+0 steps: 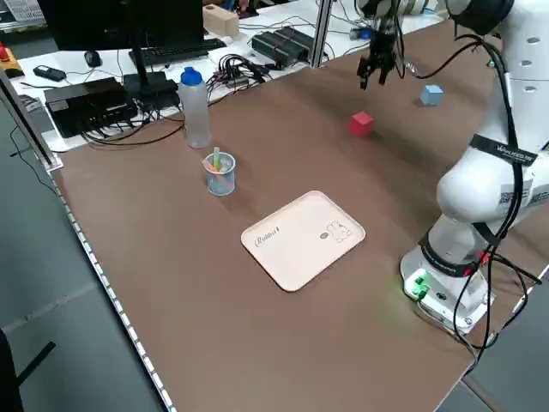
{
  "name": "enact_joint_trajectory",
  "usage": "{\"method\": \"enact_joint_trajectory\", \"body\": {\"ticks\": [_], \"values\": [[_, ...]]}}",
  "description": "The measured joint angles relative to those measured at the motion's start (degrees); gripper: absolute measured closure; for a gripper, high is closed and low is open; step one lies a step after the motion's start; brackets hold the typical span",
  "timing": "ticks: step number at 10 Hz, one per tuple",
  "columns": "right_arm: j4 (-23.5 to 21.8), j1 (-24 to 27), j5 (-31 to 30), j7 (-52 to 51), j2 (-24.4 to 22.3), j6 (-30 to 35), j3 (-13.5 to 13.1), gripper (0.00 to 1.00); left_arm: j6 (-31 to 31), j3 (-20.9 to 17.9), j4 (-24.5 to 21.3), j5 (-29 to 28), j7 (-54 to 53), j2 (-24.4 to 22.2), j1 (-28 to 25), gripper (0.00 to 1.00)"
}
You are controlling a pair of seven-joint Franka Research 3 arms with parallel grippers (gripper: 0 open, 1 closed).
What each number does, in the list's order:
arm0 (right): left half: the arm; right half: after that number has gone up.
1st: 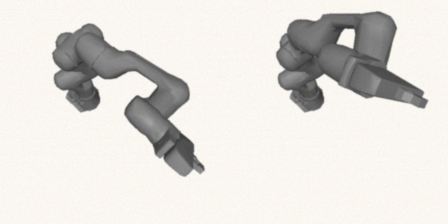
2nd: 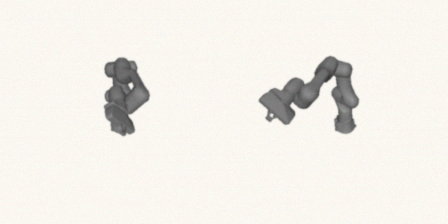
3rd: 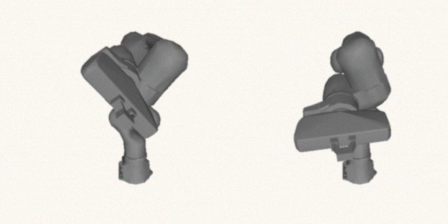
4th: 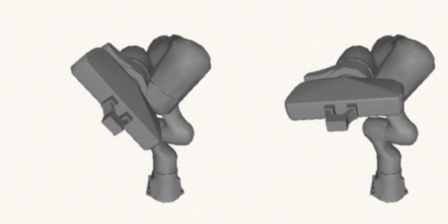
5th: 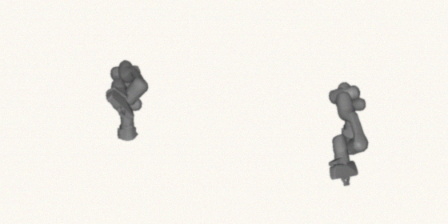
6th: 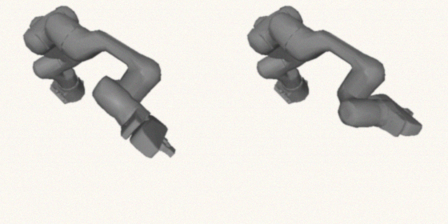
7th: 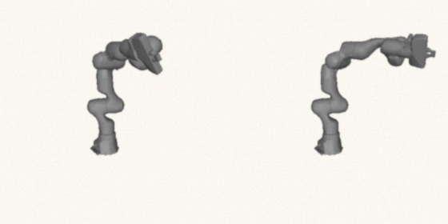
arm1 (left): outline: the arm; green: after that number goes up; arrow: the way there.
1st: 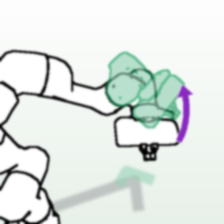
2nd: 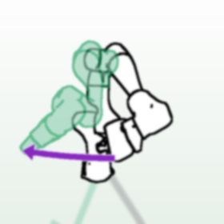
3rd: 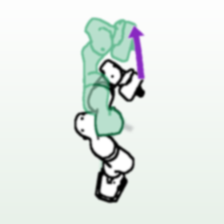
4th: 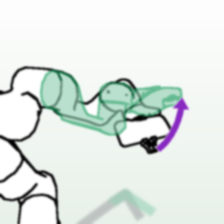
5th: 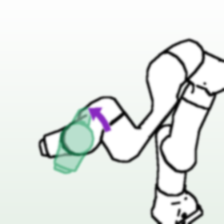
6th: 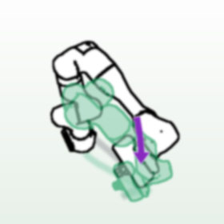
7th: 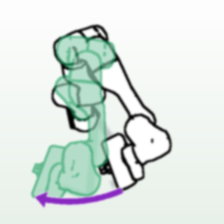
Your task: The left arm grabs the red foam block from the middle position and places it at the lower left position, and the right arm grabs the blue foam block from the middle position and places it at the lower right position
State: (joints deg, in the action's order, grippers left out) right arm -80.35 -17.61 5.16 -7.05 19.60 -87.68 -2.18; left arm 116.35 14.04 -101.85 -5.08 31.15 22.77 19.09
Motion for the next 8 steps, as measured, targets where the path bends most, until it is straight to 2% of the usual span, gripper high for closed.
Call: {"method": "enact_joint_trajectory", "body": {"ticks": [2, 6, 8], "values": [[0.0, -0.4, 5.5, -4.4, 3.6, -2.5, 0.0, 0.00, 4.9, -0.1, -0.2, -0.5, 0.9, 3.3, 0.3, 0.00], [-0.9, -4.5, 5.8, -23.5, 9.7, -11.6, 0.0, 0.00, 6.6, -0.3, -0.2, -2.9, 3.5, 7.3, 0.2, 0.00], [-4.7, -6.3, 5.2, -28.7, 11.1, -20.3, 0.0, 0.00, 9.5, -0.5, -0.2, -2.9, 6.1, 8.1, -0.3, 0.00]]}}
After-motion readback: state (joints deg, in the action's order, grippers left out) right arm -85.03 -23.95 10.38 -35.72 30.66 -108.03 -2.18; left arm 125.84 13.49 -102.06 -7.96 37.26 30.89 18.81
